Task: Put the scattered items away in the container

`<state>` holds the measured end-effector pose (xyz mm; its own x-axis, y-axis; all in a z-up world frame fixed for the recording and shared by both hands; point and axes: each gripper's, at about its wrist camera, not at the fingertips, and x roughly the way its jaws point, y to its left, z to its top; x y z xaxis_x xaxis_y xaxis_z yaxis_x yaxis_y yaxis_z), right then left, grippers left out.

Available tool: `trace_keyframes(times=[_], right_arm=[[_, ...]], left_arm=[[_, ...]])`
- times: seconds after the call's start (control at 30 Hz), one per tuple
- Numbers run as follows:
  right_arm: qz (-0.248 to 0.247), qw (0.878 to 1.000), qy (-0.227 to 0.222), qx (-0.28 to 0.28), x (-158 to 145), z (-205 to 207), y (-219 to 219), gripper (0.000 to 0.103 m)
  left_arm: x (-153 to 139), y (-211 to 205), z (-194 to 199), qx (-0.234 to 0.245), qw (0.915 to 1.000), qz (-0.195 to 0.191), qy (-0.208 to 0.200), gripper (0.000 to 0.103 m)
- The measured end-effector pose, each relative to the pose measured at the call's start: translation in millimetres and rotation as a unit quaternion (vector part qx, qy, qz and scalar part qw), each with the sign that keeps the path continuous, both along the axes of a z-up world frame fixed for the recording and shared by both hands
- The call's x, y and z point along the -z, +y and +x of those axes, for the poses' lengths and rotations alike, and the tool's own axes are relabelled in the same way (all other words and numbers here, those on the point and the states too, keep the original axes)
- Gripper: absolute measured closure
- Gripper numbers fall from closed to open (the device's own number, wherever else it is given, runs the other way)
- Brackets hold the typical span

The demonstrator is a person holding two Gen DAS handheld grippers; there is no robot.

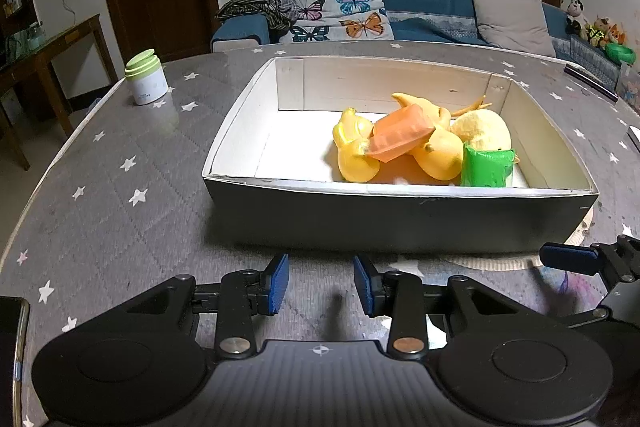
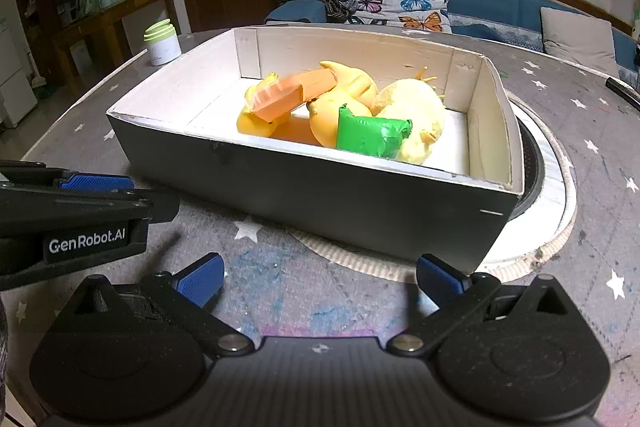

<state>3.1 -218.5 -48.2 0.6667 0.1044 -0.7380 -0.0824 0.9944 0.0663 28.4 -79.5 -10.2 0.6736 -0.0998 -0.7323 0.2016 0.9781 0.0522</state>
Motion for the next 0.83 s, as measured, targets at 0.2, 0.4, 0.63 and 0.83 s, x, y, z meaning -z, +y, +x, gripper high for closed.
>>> trace_keyframes(times=[0.2, 0.4, 0.63, 0.83], right_arm=[[0.002, 1.000, -0.001, 0.002, -0.2, 1.7, -1.2, 0.000], [0.001, 1.000, -0.003, 0.000, -0.8, 1.9, -0.9, 0.000], [0.002, 1.000, -0.001, 0.001, -0.6, 3.7, -1.5, 0.000], [0.002, 1.000, -0.001, 0.001, -0.4, 4.4, -1.8, 0.000]], left_arm=[[-0.2, -1.6, 1.4, 0.004, 1.0000, 0.001, -0.002, 0.065], [0.4, -3.8, 3.8, 0.005, 1.0000, 0.002, 0.001, 0.065], [0.1, -4.0, 5.6, 0.004, 1.0000, 0.002, -0.001, 0.065], [-1.9, -6.8, 6.8, 0.008, 0.9999, 0.004, -0.010, 0.065]])
